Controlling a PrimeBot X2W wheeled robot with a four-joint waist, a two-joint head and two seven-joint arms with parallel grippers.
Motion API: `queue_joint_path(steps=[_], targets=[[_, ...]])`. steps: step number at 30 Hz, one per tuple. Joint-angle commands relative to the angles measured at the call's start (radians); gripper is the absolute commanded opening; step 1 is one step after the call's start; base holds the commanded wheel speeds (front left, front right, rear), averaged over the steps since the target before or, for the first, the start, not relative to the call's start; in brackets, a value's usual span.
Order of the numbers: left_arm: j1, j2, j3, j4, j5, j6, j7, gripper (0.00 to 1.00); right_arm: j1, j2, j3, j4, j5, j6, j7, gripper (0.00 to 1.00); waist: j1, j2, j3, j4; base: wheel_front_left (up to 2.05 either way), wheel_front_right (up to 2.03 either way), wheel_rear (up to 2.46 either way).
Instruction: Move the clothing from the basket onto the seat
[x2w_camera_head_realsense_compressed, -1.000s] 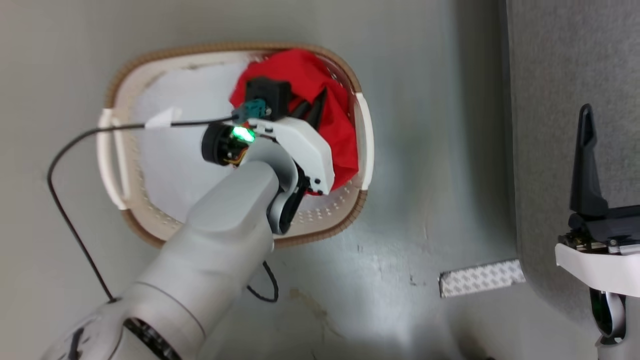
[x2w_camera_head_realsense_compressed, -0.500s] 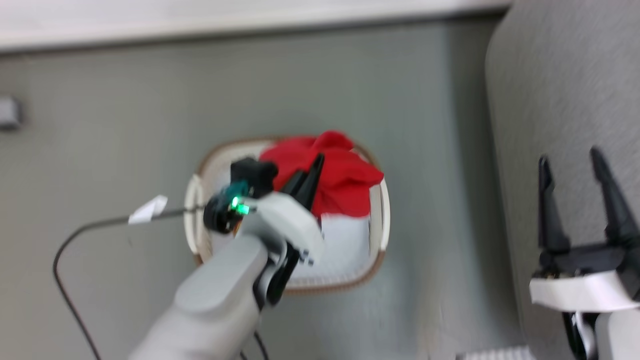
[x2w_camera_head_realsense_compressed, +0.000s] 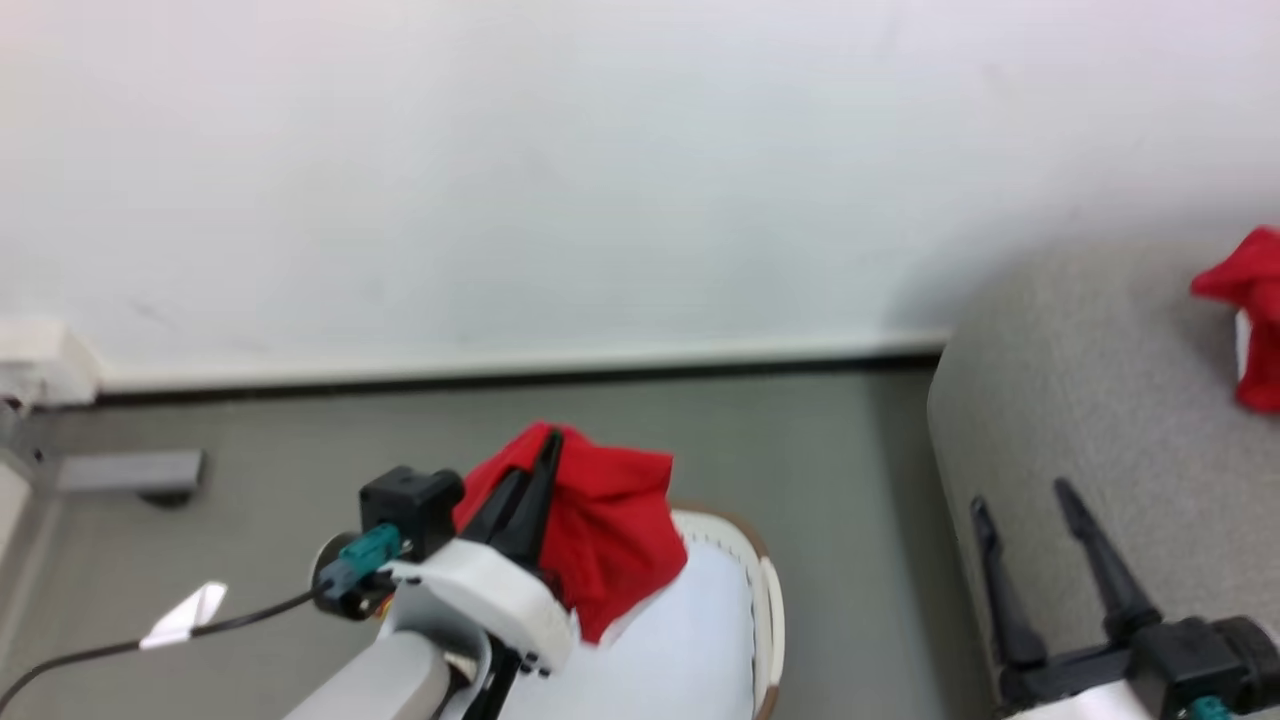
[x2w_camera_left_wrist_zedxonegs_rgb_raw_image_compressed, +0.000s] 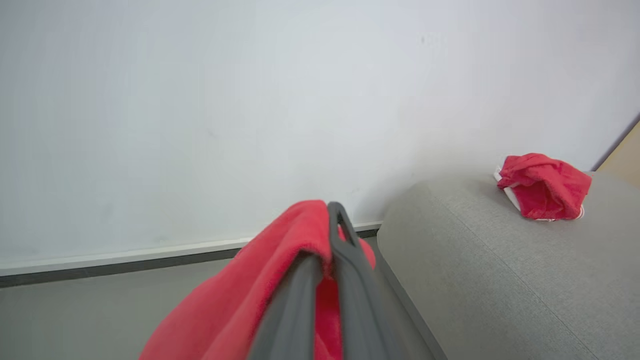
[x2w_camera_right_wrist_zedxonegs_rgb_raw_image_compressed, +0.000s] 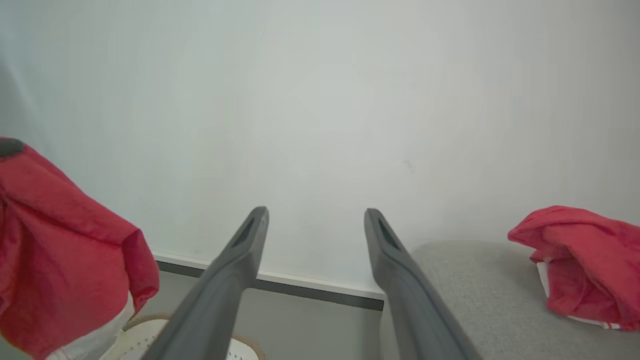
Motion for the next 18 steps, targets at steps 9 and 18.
queue_joint_path(steps=[9, 18], targets=[[0.069, 0.107, 0.005, -0.258, 0.039, 0.091, 0.072, 0.00, -0.001, -0.003, 0.234, -0.020, 0.032, -0.003, 0.001, 1.00, 0.0006, 0.0000, -0.123, 0.012, 0.00, 0.00, 0.00], [0.068, 0.116, -0.044, -0.385, 0.067, 0.111, 0.134, 0.00, -0.142, -0.016, 0.486, 0.007, 0.041, -0.003, 0.001, 1.00, 0.0006, 0.0000, -0.134, -0.001, 0.00, 0.00, 0.00]])
